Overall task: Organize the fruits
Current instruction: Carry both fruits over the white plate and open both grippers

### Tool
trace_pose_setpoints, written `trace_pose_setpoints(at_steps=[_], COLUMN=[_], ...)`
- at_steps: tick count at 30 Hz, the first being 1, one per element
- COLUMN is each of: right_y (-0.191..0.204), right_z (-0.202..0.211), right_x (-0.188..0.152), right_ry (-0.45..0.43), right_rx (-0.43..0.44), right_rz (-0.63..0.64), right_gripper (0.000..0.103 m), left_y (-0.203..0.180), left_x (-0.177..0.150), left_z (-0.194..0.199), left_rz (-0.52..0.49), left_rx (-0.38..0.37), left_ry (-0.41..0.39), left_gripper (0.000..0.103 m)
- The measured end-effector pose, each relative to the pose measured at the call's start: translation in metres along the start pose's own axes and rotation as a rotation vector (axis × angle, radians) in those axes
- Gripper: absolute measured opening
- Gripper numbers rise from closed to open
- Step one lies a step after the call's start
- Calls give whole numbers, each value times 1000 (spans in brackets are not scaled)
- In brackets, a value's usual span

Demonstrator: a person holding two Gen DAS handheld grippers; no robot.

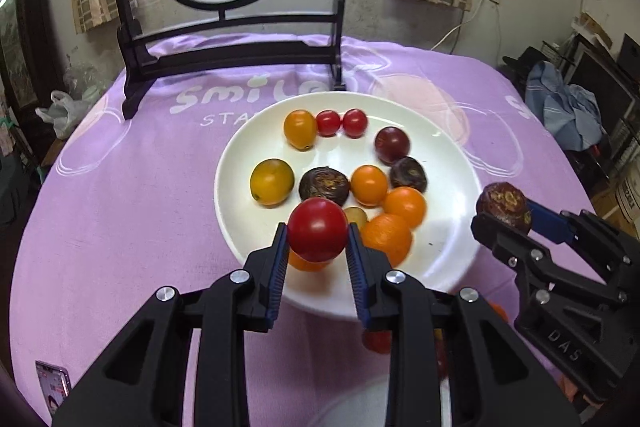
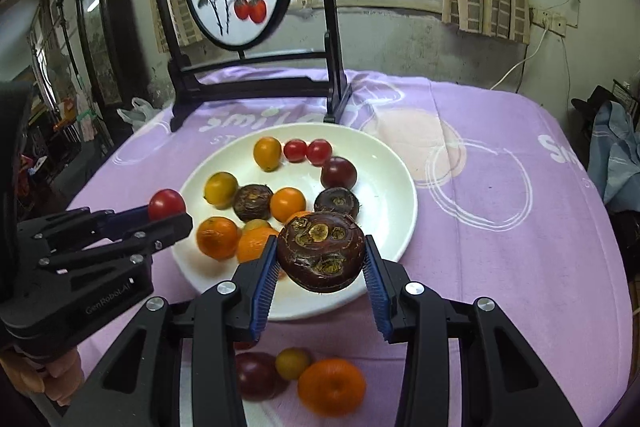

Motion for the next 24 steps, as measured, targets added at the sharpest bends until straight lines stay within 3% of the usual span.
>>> trace_pose_setpoints(at_steps=[10,12,13,14,16,21,24], right_y=[-4,-7,-9,-11,-13,-15,-15], right_z=[-38,-39,-37,-35,-30,-7,8], right_x=[1,2,3,3,3,-4,-12], right_ry=[51,39,26,19,14,-5,-10], right_rx=[-9,2,5,6,13,7,12], right_rz=[-7,-31,-45,-55,-62,-41,-40], right_gripper=[45,58,63,63,63,63,63], left_y=[5,4,3,2,0,-4,-5], left_x=[12,15,17,20,23,18,9], left_z=[-43,-45,-43,-38,-27,-10,3], left_rz=[23,32,37,40,24,18,29], left_rx=[16,17,22,44,62,32,26], left_ry=[43,36,22,-12,-63,-57,-59], left_gripper=[28,38,57,64,70,77,86])
Point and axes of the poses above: each gripper's, at about its wrist camera, not at the fingertips, and z roughly against the way its jaws point, y to its left, x to its top, the point moved 4 cm from there along -z, roughly the way its jaws point, and after that the axes turned 1 degree about -z, right-handed, at the moved point
